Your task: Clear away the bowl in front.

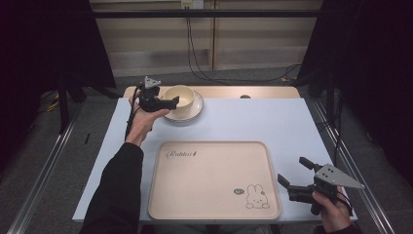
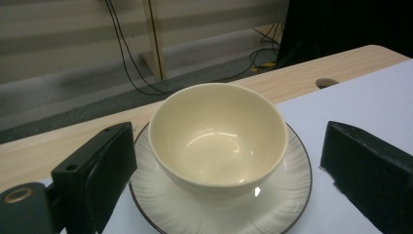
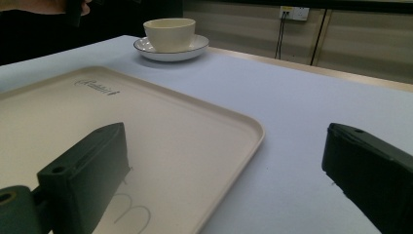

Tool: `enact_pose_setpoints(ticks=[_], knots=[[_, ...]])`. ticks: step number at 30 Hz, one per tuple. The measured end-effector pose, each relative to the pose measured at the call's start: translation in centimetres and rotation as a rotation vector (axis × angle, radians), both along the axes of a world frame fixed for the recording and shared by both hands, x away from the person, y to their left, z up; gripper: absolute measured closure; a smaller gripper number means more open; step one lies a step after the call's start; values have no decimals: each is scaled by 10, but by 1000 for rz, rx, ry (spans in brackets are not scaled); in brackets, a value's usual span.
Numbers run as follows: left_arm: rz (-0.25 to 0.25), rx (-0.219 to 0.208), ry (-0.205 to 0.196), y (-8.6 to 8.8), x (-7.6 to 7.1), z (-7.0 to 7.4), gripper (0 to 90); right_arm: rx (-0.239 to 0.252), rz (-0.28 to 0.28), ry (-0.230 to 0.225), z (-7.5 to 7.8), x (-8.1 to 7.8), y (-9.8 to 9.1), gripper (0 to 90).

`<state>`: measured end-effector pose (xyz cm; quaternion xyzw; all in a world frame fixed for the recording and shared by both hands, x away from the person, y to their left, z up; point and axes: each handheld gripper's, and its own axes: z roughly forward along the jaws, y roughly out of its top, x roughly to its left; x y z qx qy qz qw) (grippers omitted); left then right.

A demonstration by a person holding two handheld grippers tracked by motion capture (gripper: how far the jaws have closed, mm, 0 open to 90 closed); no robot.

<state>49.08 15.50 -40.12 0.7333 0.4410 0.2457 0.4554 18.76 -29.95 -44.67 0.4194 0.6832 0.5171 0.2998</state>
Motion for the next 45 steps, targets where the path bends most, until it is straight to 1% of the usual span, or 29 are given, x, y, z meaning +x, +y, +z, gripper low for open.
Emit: enact_pose_setpoints(ticks=[2,5,7,8,9,10,12,13,14,17,22,23,24,25,26,27,29,31,32,33,34,36,37,38,40,41,42,44,45], knots=[[14,25,-3,0,6,-1,29,4,1,4,0,0,-1,27],[12,18,12,-1,12,-2,51,6,0,2,0,0,-2,27],[36,89,-26,-4,16,-1,52,11,0,0,0,0,-2,27],[49,90,-28,-4,19,-2,56,13,1,0,0,0,-2,27],[61,67,-16,-3,25,-2,62,12,1,0,-1,0,-2,28],[61,67,-16,-3,25,-2,61,13,0,-1,0,0,-2,28],[72,93,-16,-4,29,-4,66,12,3,-1,0,0,-1,28],[81,115,2,-6,32,-10,72,9,5,0,0,0,-2,28],[81,115,2,-6,32,-10,72,9,5,0,0,0,-2,28],[109,122,46,-5,40,-24,82,1,15,-1,-1,0,0,28],[108,127,60,-6,45,-30,100,0,15,-1,-1,1,0,28],[117,134,93,-7,47,-32,95,2,13,1,-1,1,0,28],[114,138,108,-7,48,-33,95,1,14,0,-1,1,0,28],[114,138,108,-7,48,-33,94,1,14,0,-1,1,0,28],[113,121,135,-7,49,-36,99,0,19,-1,-1,0,0,28],[107,124,149,-7,50,-37,104,0,21,0,-1,0,0,28],[122,105,160,-8,51,-41,112,0,22,0,-1,0,0,28],[121,112,172,-8,52,-42,119,1,21,0,-1,0,0,29],[118,104,190,-8,52,-44,137,1,22,0,-1,0,0,28],[112,124,196,-8,53,-45,137,1,22,0,-1,0,0,28],[132,110,201,-10,53,-47,150,0,23,0,-1,0,0,28],[126,144,235,-9,54,-47,246,-2,24,-2,-1,0,0,28],[133,119,231,-11,55,-48,272,-2,24,-1,-1,0,0,30],[116,140,237,-10,56,-48,299,-4,22,-4,-1,0,0,35],[127,136,244,-12,57,-47,363,-3,19,-4,-1,0,0,37],[121,154,267,-10,58,-45,408,-3,20,-4,-1,0,0,37],[126,128,284,-9,59,-45,418,-2,21,-1,-1,0,0,37],[116,128,290,-10,59,-45,423,-3,21,-1,-1,0,0,37],[123,132,280,-11,59,-45,429,-8,21,-7,-1,0,0,37]])
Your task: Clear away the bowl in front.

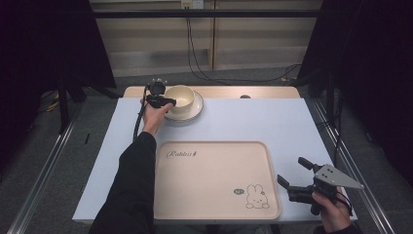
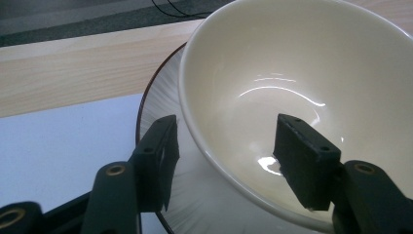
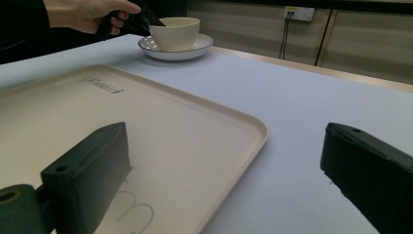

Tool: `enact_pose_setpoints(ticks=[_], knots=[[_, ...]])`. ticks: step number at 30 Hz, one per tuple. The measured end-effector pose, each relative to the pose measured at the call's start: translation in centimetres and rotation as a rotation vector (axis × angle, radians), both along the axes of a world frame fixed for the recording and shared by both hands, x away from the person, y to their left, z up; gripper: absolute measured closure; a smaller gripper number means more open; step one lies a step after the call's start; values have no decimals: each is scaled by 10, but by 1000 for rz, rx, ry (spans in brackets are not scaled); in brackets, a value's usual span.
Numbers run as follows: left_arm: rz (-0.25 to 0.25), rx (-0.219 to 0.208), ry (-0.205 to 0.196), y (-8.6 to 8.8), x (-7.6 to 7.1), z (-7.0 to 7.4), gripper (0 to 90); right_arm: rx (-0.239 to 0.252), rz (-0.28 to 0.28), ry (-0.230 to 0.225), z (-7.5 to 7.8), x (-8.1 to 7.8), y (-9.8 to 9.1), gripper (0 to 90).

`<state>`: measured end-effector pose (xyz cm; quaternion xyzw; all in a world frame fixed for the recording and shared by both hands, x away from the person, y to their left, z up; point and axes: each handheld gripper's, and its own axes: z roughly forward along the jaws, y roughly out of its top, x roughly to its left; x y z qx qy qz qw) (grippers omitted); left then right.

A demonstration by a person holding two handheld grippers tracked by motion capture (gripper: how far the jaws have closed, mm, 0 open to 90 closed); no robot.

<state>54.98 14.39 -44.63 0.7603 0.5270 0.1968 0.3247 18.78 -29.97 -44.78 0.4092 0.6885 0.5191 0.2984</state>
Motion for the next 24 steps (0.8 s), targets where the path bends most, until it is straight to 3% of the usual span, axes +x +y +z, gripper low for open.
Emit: enact_pose_setpoints(ticks=[2,5,11,13,14,18,20,23,24], knots=[[-6,-19,9,-2,0,0,444,3,5,8,0,0,0,37],[-12,-6,19,-1,-1,0,468,4,3,7,0,0,0,37],[13,-63,56,1,-1,-2,506,0,5,9,0,0,0,37],[12,-63,72,2,0,-1,509,0,6,10,0,0,0,37],[35,-68,83,2,0,0,559,3,4,11,-1,0,1,37],[35,-66,89,2,-1,1,562,2,3,13,-1,0,0,37],[38,-87,103,4,-1,1,563,-1,2,12,-1,0,0,37],[34,-83,109,4,-1,2,614,3,6,13,-1,0,0,37],[25,-63,112,4,-1,3,614,3,6,13,-1,0,0,37]])
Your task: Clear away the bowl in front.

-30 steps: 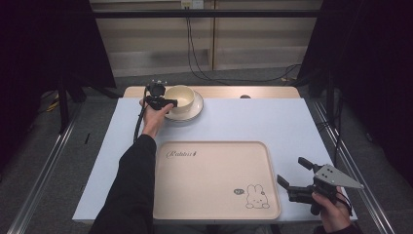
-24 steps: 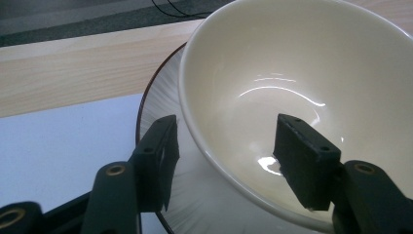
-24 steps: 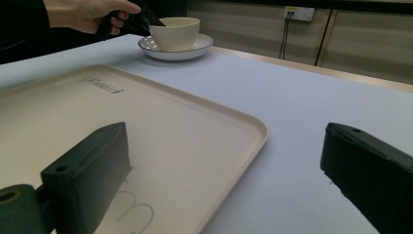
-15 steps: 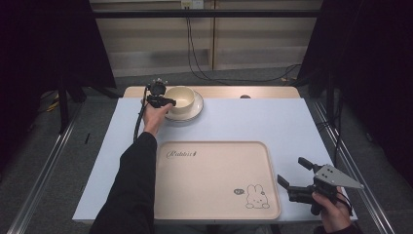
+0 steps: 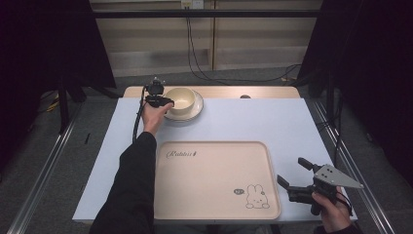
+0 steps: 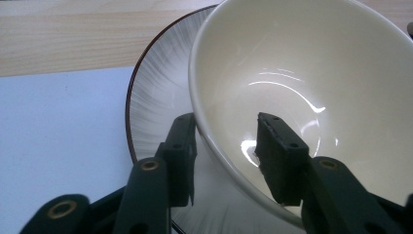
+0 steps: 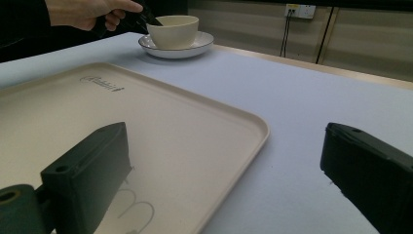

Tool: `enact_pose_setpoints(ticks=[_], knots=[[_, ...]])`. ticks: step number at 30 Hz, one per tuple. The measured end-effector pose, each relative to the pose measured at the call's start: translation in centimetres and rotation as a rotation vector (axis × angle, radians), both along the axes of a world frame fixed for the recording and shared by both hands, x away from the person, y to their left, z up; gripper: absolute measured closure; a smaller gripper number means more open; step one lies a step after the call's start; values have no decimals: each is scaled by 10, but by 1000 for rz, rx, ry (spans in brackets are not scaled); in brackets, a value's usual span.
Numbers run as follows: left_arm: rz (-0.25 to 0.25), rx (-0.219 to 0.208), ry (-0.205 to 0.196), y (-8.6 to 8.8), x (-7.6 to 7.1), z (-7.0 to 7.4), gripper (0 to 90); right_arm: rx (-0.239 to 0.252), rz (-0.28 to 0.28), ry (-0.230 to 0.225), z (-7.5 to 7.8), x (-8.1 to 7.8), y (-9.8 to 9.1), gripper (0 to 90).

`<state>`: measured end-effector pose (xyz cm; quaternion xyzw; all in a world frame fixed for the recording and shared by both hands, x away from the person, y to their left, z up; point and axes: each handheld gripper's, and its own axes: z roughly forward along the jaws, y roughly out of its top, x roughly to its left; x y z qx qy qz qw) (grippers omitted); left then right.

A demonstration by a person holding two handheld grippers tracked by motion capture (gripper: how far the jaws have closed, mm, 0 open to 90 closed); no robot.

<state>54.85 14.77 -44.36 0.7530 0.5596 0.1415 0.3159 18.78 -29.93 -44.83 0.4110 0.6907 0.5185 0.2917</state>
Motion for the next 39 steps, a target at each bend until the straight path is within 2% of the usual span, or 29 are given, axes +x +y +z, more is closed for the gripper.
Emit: enact_pose_setpoints(ticks=[1,2,6,11,16,19,22,24,26,29,30,39], knots=[[-13,4,11,0,-1,0,676,-1,0,0,0,0,0,37],[-18,6,12,0,-1,0,700,-1,-1,-1,0,0,0,37],[-4,-4,13,0,-1,-2,758,-1,0,0,0,0,0,37],[-13,-2,17,0,-1,-2,760,-1,0,0,0,0,0,37],[15,-11,10,-2,0,-4,778,-2,1,1,0,0,0,37],[26,-39,27,-1,1,-6,774,-4,0,1,0,0,0,37],[33,-36,23,-2,2,-7,787,-1,1,1,0,0,0,37],[38,-69,46,2,3,-7,815,0,-7,1,0,0,0,37],[43,-77,50,2,3,-7,817,-1,-8,1,0,0,-1,37],[47,-97,46,3,3,-9,836,-20,-5,3,0,-1,0,37],[65,-90,43,3,2,-9,836,-28,-5,4,0,-1,1,37],[68,-118,36,3,1,-5,835,-12,-7,-6,0,-2,0,37]])
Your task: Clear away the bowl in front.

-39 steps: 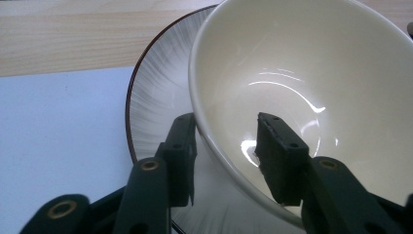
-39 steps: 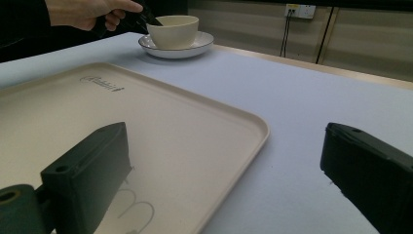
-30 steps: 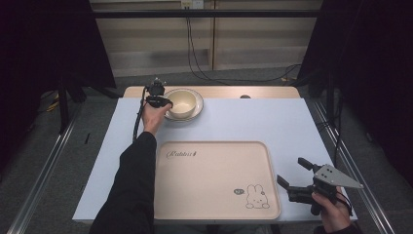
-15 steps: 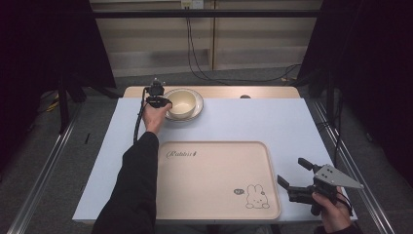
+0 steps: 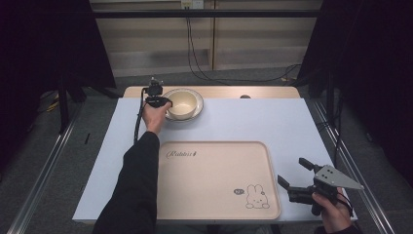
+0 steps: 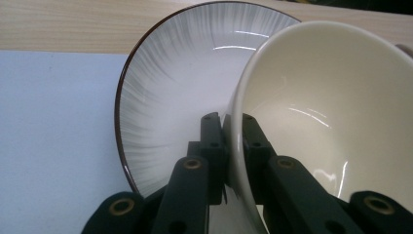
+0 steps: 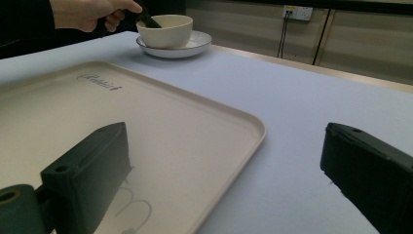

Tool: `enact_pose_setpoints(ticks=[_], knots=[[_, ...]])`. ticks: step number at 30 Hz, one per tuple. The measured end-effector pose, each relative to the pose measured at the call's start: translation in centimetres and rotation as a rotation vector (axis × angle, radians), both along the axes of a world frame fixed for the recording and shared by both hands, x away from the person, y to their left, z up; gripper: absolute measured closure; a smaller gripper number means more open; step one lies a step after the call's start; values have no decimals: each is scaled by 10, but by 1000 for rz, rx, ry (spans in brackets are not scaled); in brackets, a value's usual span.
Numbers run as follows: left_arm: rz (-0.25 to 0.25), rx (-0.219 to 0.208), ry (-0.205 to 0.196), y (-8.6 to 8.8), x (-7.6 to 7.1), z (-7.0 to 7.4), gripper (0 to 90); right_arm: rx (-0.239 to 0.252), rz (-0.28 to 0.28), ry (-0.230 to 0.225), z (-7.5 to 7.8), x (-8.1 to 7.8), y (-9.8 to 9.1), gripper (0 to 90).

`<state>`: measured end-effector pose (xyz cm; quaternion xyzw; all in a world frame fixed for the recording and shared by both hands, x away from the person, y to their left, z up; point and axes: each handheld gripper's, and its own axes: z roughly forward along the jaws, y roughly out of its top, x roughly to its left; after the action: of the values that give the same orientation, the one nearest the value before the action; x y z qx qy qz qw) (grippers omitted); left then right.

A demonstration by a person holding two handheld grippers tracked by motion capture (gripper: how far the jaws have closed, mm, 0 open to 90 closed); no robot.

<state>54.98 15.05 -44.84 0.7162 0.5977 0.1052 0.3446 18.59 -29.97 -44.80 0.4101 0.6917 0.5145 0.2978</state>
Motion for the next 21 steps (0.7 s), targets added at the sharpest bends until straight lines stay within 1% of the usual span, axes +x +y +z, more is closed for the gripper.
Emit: enact_pose_setpoints(ticks=[2,3,4,5,10,12,13,17,18,19,20,21], knots=[[4,3,-6,0,0,0,835,0,1,-1,0,0,0,37],[-5,2,1,1,0,1,834,2,-2,3,0,0,0,37],[2,-11,-2,1,0,1,834,2,-2,3,0,0,0,37],[-5,-5,-4,1,0,2,832,1,-3,3,0,0,0,37],[5,-8,-4,4,-2,5,829,1,-3,1,0,0,0,37],[4,-21,0,9,-2,6,829,2,1,2,0,0,0,37],[11,-24,-8,9,-3,6,829,1,-1,1,0,0,0,37],[14,-39,-12,10,-4,9,829,5,-4,-1,0,0,0,37],[18,-53,-15,10,-4,11,829,3,-7,-3,0,0,0,37],[17,-55,-16,10,-4,12,829,3,-7,-3,0,0,0,37],[4,-44,-20,11,-5,15,830,2,-3,-3,0,0,0,37],[5,-49,-26,11,-6,16,830,2,-4,-6,0,0,0,37]])
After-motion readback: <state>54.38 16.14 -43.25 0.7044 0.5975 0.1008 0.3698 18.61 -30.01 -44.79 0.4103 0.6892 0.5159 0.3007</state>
